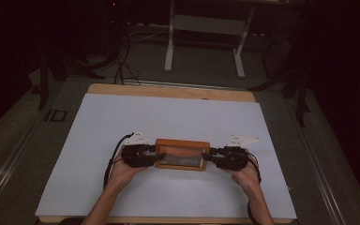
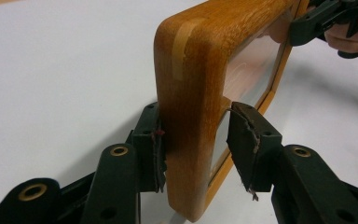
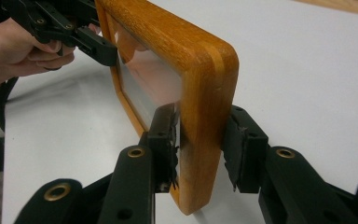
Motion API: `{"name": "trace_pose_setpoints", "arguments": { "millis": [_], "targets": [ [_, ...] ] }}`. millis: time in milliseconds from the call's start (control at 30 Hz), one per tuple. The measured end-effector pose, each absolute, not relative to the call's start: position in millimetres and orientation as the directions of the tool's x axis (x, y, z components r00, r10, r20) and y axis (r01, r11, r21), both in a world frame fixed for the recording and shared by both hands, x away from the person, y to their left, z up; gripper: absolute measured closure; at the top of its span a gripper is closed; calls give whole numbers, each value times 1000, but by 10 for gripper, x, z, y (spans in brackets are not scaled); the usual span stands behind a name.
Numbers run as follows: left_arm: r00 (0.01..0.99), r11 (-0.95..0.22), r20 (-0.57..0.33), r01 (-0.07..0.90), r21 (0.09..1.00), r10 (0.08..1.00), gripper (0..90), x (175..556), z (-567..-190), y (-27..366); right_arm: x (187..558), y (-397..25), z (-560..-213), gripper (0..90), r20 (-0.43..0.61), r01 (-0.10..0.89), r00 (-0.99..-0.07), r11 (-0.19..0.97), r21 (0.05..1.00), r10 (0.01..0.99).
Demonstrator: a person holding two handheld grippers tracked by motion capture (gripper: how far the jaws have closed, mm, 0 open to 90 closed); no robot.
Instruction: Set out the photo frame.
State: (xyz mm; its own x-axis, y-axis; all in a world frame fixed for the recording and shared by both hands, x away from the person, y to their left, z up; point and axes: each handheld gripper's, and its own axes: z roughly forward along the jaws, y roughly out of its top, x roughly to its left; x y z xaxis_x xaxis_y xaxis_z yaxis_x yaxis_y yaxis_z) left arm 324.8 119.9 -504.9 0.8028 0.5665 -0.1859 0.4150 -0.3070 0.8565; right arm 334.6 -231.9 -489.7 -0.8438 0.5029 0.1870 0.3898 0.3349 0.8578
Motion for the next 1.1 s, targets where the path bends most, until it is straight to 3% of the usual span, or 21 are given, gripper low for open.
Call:
{"name": "trace_pose_setpoints", "arguments": {
  "millis": [267,1100],
  "targets": [
    [780,-291,-244,475,830,576,578,3294,-5117,1220,3419,-2301,-4952,658,231,433,-830,326,840,508],
    [761,-277,-234,477,834,605,566,3318,-5150,1201,3526,-2304,-5063,648,271,459,-817,288,840,509]
  ]
}}
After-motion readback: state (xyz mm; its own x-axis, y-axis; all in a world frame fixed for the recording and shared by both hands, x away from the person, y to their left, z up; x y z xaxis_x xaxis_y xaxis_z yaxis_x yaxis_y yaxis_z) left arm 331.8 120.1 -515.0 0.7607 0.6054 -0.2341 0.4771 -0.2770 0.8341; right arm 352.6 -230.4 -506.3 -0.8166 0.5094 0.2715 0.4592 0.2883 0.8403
